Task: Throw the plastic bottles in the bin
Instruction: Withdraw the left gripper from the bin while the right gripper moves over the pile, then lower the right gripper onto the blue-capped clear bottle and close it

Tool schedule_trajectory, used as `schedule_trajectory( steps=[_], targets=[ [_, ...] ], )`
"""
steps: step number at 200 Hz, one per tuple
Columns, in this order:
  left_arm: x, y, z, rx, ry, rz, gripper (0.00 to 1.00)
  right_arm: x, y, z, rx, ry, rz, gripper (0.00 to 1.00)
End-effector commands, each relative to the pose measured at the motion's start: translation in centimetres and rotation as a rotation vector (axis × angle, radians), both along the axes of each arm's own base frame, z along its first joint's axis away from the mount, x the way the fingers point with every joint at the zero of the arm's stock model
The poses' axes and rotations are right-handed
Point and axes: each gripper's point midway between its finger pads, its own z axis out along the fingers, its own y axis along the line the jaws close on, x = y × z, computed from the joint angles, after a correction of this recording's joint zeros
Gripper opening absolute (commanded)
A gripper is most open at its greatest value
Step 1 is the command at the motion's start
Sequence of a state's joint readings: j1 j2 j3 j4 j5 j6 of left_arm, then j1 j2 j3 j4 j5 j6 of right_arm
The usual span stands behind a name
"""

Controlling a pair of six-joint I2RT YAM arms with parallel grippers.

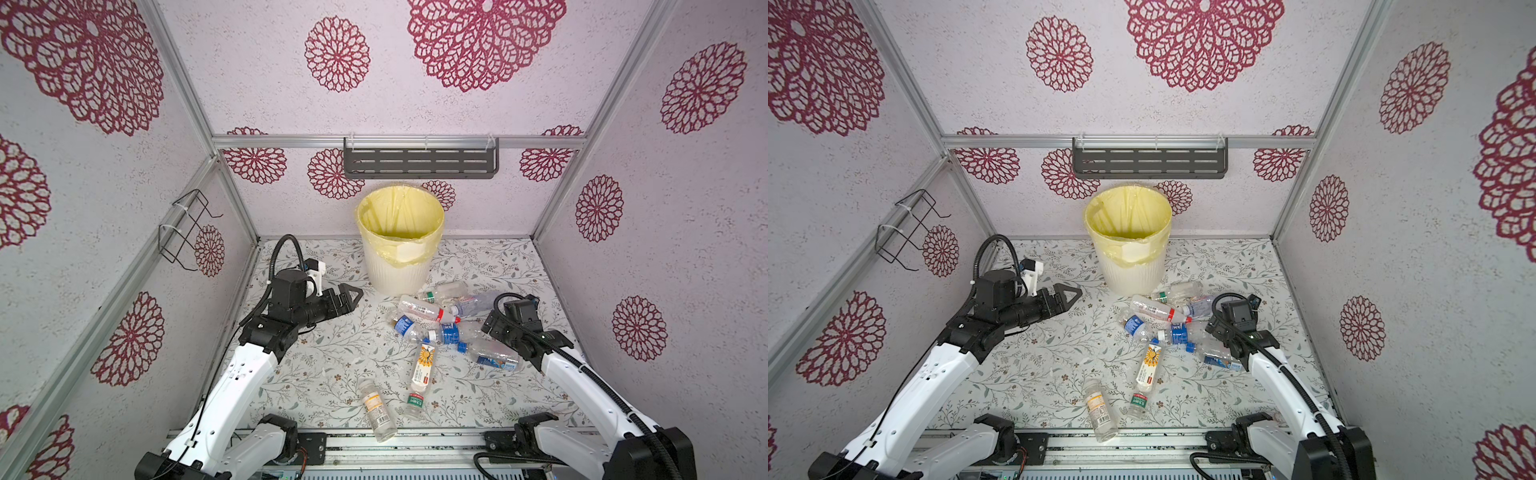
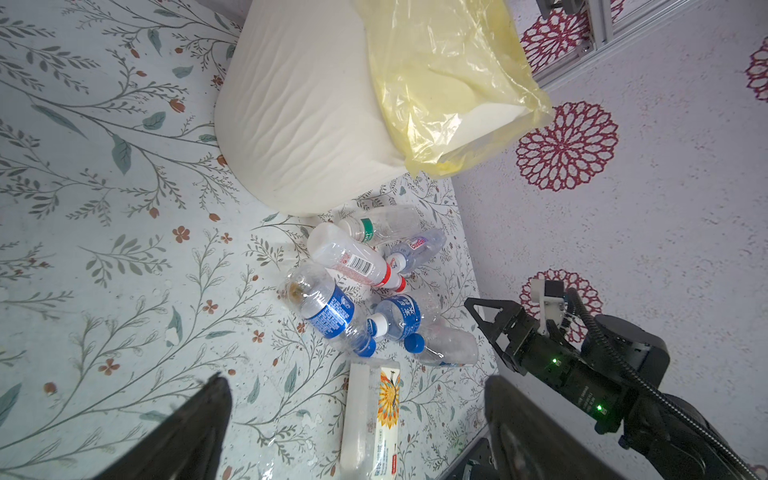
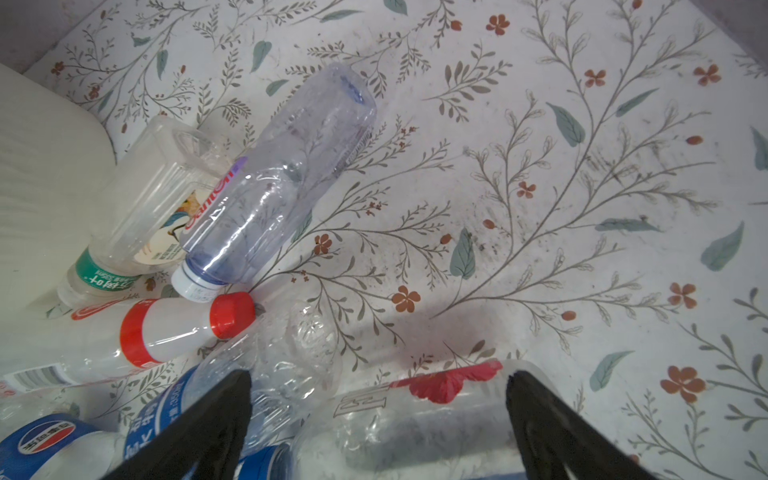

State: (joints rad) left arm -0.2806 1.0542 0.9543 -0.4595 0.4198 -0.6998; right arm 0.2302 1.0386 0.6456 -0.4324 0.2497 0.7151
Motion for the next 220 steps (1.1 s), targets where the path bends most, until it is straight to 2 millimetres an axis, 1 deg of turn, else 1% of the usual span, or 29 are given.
schedule_trajectory(
  steps=[1,33,62,92,114,141,174,206,220],
  targets=[
    [0.1,-0.4,0.0,0.022,0.007,-0.042,0.97,0.0,-0.7,0.3,-0.004,-0.034,-0.014,0.99],
    [0.4,0.2,-0.4,0.049,0.01,-0.016,0.97,-1.4,-1.3,-1.1,0.027,-0.022,-0.034,0.99],
    [0.5,0.5,-0.8,0.036,0.005,0.019,0.97,-2.1,-1.4,-1.5,0.039,-0.025,-0.027,0.99],
    [0.5,1.1,-1.7,0.046,0.007,0.059,0.97,-2.2,-0.6,-2.2,0.074,-0.013,0.002,0.99],
    [0.5,1.6,-2.0,0.052,0.008,0.087,0.97,-1.8,0.1,-2.4,0.104,-0.01,0.026,0.99],
    [0.6,1.4,-2.0,0.039,0.011,0.087,0.97,-1.8,0.3,-2.9,0.108,0.008,0.033,0.99],
    [0.6,1.3,-2.2,0.056,0.025,0.068,0.97,-2.6,0.6,-3.7,0.147,0.009,0.02,0.99],
    [0.6,1.3,-2.4,0.074,0.031,0.061,0.97,-3.8,1.6,-4.6,0.242,-0.003,0.013,0.99],
    [0.6,1.4,-2.4,0.076,0.031,0.062,0.97,-4.3,2.1,-4.7,0.268,-0.009,0.016,0.99]
  ],
)
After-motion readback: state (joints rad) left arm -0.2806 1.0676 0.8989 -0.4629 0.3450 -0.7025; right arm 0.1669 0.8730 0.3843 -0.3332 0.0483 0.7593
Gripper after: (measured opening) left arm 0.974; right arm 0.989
